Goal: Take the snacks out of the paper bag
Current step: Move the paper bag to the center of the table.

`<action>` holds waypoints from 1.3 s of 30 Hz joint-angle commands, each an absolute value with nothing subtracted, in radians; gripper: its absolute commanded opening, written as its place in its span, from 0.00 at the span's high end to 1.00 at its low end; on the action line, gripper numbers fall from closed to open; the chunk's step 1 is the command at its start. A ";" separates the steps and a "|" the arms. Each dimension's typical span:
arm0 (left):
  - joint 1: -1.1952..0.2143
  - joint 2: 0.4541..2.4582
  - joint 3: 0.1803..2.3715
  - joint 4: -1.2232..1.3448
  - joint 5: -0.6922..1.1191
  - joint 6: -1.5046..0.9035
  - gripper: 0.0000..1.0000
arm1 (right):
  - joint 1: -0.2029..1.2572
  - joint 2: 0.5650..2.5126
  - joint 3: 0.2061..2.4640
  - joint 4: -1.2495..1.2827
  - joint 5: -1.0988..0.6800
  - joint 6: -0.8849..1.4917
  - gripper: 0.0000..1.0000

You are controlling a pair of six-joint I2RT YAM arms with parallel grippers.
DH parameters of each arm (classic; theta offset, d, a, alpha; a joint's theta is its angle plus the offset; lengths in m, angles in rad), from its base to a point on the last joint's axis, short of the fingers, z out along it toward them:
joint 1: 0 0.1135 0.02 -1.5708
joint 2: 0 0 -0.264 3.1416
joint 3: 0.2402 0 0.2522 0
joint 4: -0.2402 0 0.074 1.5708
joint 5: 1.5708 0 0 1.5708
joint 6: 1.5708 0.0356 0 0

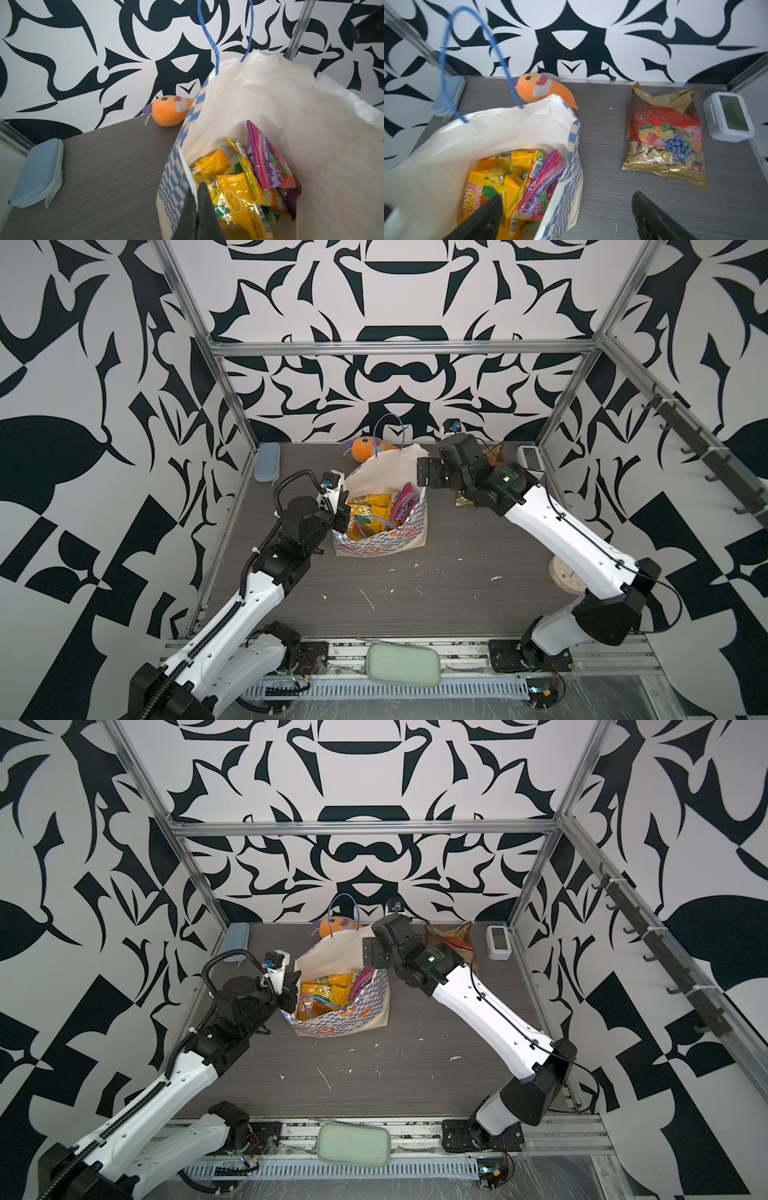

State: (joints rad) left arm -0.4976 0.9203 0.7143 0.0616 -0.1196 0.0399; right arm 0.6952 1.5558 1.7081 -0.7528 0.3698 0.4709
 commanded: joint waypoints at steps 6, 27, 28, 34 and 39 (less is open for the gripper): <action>-0.502 0.954 0.793 0.190 -0.181 0.066 1.00 | 0.672 1.701 1.823 -0.779 0.258 0.432 0.04; -0.263 1.322 1.199 -0.053 -0.128 -0.150 1.00 | 0.560 2.151 2.392 -0.952 0.042 0.406 1.00; -0.259 1.334 1.216 -0.060 -0.141 -0.143 1.00 | 0.558 2.169 2.417 -0.947 0.034 0.405 1.00; -0.200 1.436 1.329 -0.040 -0.147 -0.117 1.00 | 0.553 2.332 2.717 -0.909 -0.041 0.373 1.00; -0.195 1.419 1.323 0.098 -0.113 -0.040 1.00 | 0.553 2.311 2.687 -0.676 -0.149 0.315 1.00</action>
State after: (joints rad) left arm -0.1970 1.4765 1.2842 -0.1284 -0.1425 -0.0856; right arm 0.5526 2.3886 2.6762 -0.8864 -0.0536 0.3664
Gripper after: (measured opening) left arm 0.038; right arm 0.051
